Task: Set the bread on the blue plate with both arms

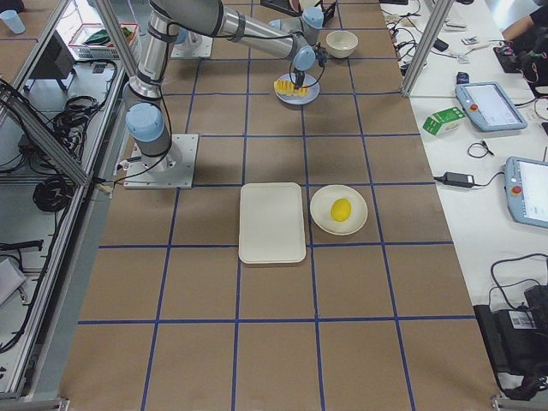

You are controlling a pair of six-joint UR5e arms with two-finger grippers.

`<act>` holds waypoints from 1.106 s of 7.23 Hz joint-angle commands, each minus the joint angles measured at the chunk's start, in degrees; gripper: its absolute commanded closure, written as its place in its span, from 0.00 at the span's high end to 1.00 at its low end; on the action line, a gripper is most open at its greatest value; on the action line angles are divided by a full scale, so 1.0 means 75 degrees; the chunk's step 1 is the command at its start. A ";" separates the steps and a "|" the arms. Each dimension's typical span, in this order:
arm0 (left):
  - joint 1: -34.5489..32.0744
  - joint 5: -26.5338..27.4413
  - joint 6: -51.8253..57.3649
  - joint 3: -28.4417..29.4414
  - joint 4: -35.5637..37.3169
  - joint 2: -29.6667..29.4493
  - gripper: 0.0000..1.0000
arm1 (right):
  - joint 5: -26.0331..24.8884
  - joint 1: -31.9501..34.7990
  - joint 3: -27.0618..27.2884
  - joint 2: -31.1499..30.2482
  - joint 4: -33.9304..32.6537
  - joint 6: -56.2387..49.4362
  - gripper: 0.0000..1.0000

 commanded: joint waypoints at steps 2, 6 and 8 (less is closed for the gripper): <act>-0.0007 -0.0027 -0.0023 -0.0018 0.0014 0.0005 1.00 | -0.0176 -0.0266 0.0111 -0.0606 0.0145 -0.0040 1.00; -0.0018 -0.0027 -0.0046 -0.0099 0.0014 0.0005 1.00 | -0.1379 -0.2559 -0.0017 -0.2775 0.2687 -0.0703 1.00; -0.0018 -0.0027 -0.0058 -0.0123 0.0014 0.0017 1.00 | -0.1455 -0.2821 -0.0028 -0.3526 0.3260 -0.1337 1.00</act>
